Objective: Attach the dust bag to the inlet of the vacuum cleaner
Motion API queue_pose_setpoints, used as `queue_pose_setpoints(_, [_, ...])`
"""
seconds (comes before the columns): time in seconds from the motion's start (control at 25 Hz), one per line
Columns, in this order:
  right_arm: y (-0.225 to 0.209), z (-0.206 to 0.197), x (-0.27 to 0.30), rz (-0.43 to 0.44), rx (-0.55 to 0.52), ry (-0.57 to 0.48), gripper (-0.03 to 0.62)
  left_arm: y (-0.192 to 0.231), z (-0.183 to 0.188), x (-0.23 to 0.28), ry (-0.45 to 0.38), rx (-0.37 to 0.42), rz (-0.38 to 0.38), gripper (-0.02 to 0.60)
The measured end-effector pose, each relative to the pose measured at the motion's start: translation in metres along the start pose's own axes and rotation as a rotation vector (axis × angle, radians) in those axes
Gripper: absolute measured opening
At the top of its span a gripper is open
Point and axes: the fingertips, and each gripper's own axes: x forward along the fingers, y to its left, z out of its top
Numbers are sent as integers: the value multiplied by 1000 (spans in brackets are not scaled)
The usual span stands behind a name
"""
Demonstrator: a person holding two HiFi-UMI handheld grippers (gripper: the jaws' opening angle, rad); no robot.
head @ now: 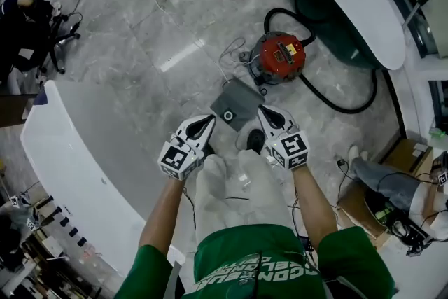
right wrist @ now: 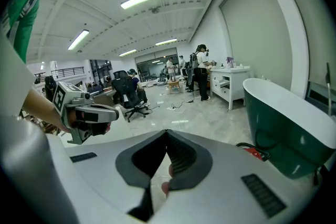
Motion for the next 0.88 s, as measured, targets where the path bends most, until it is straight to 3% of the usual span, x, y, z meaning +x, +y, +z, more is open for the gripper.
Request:
queue_pose_setpoints(0.44, [-35, -194, 118, 57, -98, 35, 5, 72, -231, 56, 111, 107, -132, 2])
queue_pose_setpoints(0.88, [-51, -372, 242, 183, -193, 46, 5, 125, -413, 117, 90, 187, -317, 2])
